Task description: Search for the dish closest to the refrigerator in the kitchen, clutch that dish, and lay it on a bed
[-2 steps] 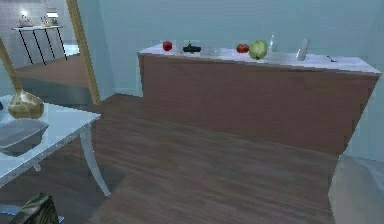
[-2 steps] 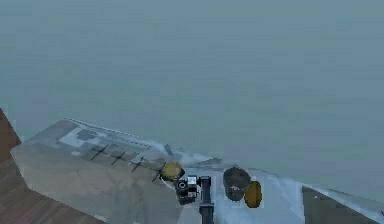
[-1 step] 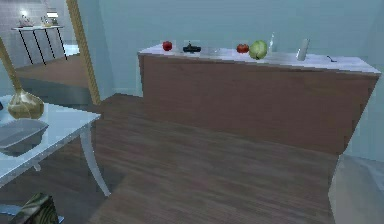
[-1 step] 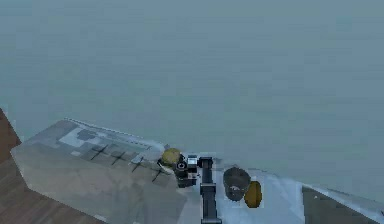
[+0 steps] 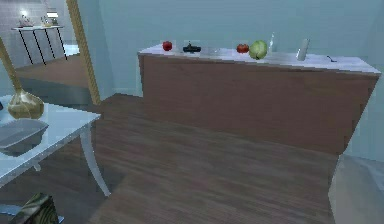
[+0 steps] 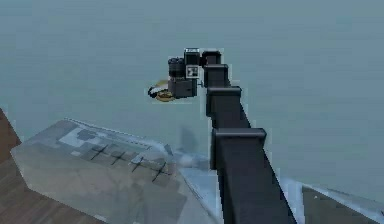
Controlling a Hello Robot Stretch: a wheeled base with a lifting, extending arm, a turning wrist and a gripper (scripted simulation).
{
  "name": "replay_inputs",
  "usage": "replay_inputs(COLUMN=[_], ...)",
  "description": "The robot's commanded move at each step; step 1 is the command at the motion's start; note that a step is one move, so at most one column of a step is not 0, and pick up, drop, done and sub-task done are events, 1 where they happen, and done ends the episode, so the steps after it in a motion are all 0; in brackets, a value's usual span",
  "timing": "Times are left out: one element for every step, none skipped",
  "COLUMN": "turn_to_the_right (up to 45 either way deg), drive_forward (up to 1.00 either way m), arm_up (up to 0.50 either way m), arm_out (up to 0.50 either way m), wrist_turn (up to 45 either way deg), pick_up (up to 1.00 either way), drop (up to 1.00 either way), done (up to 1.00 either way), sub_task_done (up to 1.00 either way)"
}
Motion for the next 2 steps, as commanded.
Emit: replay_inputs(turn_to_the_right=[0.0, 0.0], drive_forward=[0.0, 0.0], arm_up=[0.0, 0.0], arm_out=[0.0, 0.0], wrist_turn=[-45.0, -45.0], pick_up=[0.0, 0.0], drop=[0.0, 0.0], done=[0.0, 0.0], sub_task_done=[0.0, 0.0])
